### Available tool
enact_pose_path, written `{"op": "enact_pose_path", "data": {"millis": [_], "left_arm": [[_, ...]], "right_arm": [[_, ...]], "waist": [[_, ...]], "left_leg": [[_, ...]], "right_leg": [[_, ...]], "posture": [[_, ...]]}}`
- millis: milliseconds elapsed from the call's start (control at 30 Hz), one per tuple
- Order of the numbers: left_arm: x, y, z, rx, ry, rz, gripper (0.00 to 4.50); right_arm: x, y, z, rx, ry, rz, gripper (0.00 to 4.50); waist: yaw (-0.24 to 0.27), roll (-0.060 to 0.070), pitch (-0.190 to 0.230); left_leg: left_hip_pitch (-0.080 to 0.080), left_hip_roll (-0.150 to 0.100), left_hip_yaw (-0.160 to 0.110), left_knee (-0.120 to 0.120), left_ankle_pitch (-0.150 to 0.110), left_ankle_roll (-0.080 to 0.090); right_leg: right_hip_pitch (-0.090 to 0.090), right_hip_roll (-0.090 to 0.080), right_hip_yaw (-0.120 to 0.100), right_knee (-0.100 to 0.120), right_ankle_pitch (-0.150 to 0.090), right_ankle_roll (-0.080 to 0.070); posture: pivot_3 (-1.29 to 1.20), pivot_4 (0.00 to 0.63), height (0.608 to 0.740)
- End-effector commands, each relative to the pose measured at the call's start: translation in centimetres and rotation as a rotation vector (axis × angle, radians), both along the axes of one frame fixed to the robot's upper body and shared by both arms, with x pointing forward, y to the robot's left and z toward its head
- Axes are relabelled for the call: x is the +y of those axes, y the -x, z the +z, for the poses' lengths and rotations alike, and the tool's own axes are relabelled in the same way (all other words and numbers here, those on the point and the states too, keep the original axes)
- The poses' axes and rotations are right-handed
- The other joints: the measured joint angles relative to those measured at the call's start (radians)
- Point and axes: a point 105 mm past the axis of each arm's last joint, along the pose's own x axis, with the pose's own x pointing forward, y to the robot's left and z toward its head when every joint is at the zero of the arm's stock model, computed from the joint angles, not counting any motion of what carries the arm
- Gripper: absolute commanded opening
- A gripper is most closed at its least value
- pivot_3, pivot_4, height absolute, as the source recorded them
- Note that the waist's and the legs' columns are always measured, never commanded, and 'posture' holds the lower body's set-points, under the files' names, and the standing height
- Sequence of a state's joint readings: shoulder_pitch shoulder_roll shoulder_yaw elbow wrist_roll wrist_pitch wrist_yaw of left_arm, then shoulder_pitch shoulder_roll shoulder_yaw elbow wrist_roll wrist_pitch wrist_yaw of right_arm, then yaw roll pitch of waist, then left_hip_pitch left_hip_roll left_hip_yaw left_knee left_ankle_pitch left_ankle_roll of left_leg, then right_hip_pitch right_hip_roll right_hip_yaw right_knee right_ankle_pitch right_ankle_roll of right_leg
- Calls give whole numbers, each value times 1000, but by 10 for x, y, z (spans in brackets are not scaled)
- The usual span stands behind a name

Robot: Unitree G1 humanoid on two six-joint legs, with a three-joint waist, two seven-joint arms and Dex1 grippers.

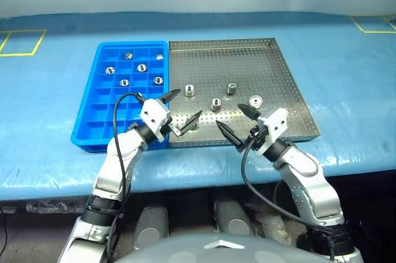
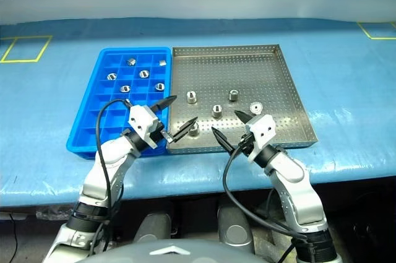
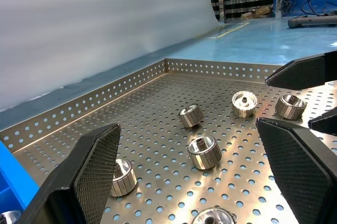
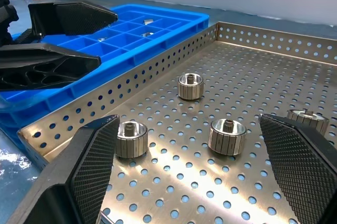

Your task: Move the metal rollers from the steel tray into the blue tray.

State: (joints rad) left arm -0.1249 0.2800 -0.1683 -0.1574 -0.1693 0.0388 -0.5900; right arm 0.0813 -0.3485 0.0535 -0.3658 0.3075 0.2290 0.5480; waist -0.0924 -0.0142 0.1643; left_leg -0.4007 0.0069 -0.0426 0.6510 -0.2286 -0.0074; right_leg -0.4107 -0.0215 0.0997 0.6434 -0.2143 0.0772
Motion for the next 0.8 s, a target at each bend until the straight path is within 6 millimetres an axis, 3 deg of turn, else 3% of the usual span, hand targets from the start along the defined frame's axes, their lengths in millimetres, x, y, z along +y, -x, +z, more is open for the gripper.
{"op": "enact_pose_path", "data": {"millis": [33,433,633,800], "left_arm": [[-3,3,11,-33,-2,-14,4500],[-7,3,-1,38,-65,-38,4500],[-8,-10,8,53,-74,-9,4500],[-12,-18,10,60,-204,-30,4500]], "right_arm": [[3,0,13,-45,-10,23,4478],[-3,-1,10,-32,11,-12,4478],[-6,-1,5,-3,45,-23,4478],[-6,0,1,21,55,-26,4478]], "waist": [[1,0,0],[0,0,0],[1,0,0],[-3,0,0]], "left_leg": [[0,0,0,0,0,0],[0,0,0,0,0,0],[0,0,0,0,0,0],[0,0,0,0,0,0]], "right_leg": [[0,0,0,0,0,0],[0,0,0,0,0,0],[0,0,0,0,0,0],[0,0,0,0,0,0]], "posture": [[-89,150,740],[-108,150,740],[-120,150,740],[-128,150,740]]}}
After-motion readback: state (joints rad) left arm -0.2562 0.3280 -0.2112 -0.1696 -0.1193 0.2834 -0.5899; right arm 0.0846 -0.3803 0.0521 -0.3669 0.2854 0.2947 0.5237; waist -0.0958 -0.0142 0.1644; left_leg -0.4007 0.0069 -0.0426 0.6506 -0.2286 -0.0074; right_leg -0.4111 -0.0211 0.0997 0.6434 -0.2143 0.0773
